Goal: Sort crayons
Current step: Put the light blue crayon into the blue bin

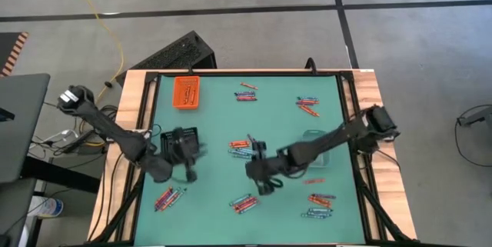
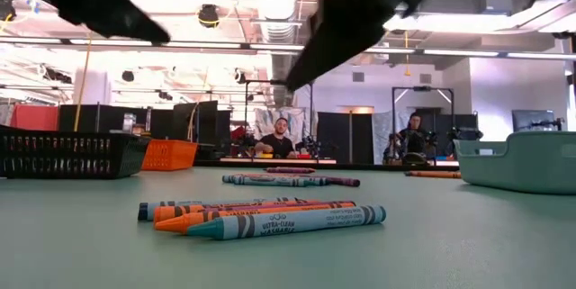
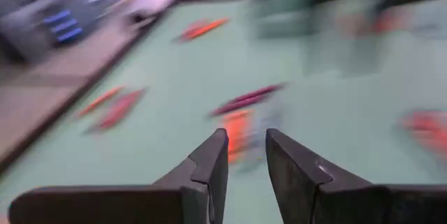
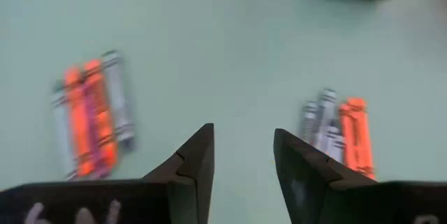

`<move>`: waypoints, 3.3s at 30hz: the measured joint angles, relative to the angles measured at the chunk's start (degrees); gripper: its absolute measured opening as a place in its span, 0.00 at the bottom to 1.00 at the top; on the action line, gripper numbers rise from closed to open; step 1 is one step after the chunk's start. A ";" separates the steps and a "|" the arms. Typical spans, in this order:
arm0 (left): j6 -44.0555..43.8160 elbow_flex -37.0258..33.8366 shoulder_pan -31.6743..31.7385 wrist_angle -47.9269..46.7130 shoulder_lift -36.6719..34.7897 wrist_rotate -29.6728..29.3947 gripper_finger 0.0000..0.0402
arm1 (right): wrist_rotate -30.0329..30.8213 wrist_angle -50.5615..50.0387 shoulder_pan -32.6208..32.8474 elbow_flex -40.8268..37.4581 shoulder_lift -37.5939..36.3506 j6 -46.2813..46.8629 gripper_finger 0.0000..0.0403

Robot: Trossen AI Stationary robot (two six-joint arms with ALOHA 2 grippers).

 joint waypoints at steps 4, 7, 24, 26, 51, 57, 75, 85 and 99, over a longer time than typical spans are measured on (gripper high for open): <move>10.61 -5.96 -2.15 22.22 4.44 11.42 0.22 | 0.11 4.72 -2.81 -0.02 4.00 1.43 0.31; 19.06 -8.79 -2.27 36.39 7.27 16.35 0.22 | 0.07 6.41 -3.49 -0.17 6.76 0.46 0.29; 26.46 -9.51 -1.40 38.31 10.73 21.97 0.22 | 1.04 6.25 -8.66 -0.07 8.41 4.85 0.27; 25.03 -9.51 -1.40 35.60 10.73 17.68 0.22 | 0.99 6.47 -8.69 -0.07 8.42 4.60 0.27; 18.53 -12.15 -1.99 28.04 8.50 5.18 0.22 | -0.86 8.03 -7.34 0.07 13.81 3.12 0.27; 18.57 -12.14 -1.99 28.40 8.50 5.16 0.22 | -0.79 7.32 -7.12 -0.17 11.25 -0.44 0.27; 18.74 -12.13 -1.99 29.30 8.54 8.49 0.22 | -0.51 5.25 -8.71 -0.11 10.32 0.32 0.27; 18.77 -12.13 -1.99 29.65 8.56 9.67 0.22 | -1.64 7.33 -8.69 0.12 15.50 0.57 0.27; 18.80 -12.13 -1.99 29.71 8.56 9.69 0.22 | -0.66 6.19 -8.26 -0.16 14.29 2.92 0.18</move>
